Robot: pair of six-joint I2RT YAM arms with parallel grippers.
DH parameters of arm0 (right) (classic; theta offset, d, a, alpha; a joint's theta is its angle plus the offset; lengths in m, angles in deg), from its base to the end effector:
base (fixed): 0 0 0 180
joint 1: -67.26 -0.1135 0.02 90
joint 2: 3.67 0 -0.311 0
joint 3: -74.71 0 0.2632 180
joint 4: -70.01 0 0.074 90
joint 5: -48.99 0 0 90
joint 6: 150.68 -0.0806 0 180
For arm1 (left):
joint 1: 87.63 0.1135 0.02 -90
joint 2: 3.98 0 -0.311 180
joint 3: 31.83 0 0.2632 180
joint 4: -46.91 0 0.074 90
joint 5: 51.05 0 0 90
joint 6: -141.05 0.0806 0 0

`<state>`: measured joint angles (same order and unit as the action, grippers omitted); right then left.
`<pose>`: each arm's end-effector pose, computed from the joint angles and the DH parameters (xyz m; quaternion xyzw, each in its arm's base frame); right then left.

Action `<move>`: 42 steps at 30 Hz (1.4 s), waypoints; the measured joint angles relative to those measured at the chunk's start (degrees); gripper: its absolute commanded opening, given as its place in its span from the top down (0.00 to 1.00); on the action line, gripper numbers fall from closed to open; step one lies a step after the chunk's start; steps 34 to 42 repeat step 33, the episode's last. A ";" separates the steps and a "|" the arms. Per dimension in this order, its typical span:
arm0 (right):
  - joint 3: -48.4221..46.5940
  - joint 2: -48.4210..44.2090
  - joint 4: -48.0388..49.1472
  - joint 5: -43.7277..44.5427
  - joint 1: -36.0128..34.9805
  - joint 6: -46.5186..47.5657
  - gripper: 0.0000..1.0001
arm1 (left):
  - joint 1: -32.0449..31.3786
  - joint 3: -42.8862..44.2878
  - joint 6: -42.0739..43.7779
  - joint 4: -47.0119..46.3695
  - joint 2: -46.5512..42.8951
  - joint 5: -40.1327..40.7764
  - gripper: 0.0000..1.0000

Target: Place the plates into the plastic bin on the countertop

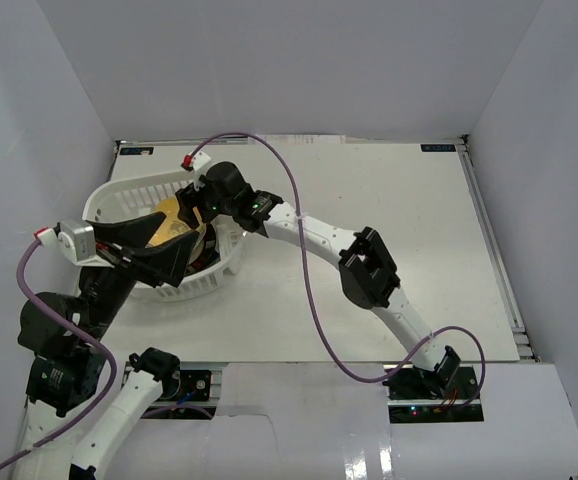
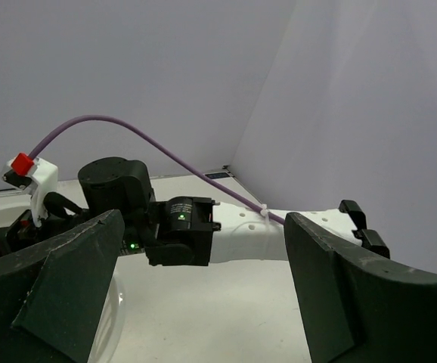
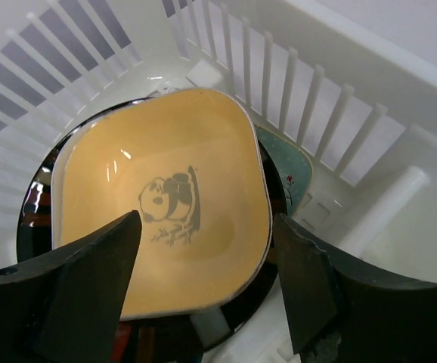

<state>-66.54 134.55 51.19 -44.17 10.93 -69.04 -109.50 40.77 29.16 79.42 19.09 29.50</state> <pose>0.3641 0.5546 0.2926 -0.3393 0.7216 0.3412 0.4977 0.0428 -0.0315 0.4805 0.0661 0.5927 -0.3440 0.7253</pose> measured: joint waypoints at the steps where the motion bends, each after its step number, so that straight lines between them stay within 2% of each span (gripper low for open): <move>1: 1.62 -1.27 0.44 -0.09 0.04 0.15 0.18 | 0.00 0.00 -0.02 -0.02 0.09 0.09 0.02; 5: 11.37 -9.92 2.29 -0.26 0.31 1.18 0.01 | 0.00 0.17 0.00 0.02 0.70 1.01 0.02; 7: 17.88 -16.61 4.15 -0.22 0.46 2.25 0.10 | 0.00 0.55 0.00 0.17 1.22 1.68 0.02; 9: 26.16 -25.00 5.90 0.00 0.46 3.10 0.10 | 0.00 0.87 -0.02 0.28 1.79 2.03 0.02; 12: 43.60 -40.52 11.08 2.43 0.61 4.02 0.09 | 0.00 1.07 -0.24 0.42 2.51 1.49 0.02; 16: 67.69 -62.69 15.10 9.29 0.55 3.45 0.10 | 0.02 -0.07 -0.74 0.07 3.04 -1.64 0.02; 19: 81.29 -77.92 14.53 15.37 0.57 1.75 0.10 | 0.02 -3.65 -1.14 -0.09 2.86 -5.84 0.02; 23: 92.98 -96.32 9.81 22.08 0.83 -1.79 0.10 | 0.02 -9.44 -1.55 1.84 2.49 -12.04 0.02; 27: 100.56 -111.27 7.15 25.92 0.83 -4.02 0.10 | 0.02 -13.70 -2.75 3.78 1.11 -15.19 0.02; 31: 103.86 -117.90 5.38 28.28 0.83 -4.79 0.10 | 0.02 -16.02 -4.37 3.39 -0.52 -16.17 0.02; 42: 103.84 -118.29 5.27 28.79 0.83 -4.63 0.10 | 0.02 -16.11 -4.98 2.51 -0.28 -16.55 0.02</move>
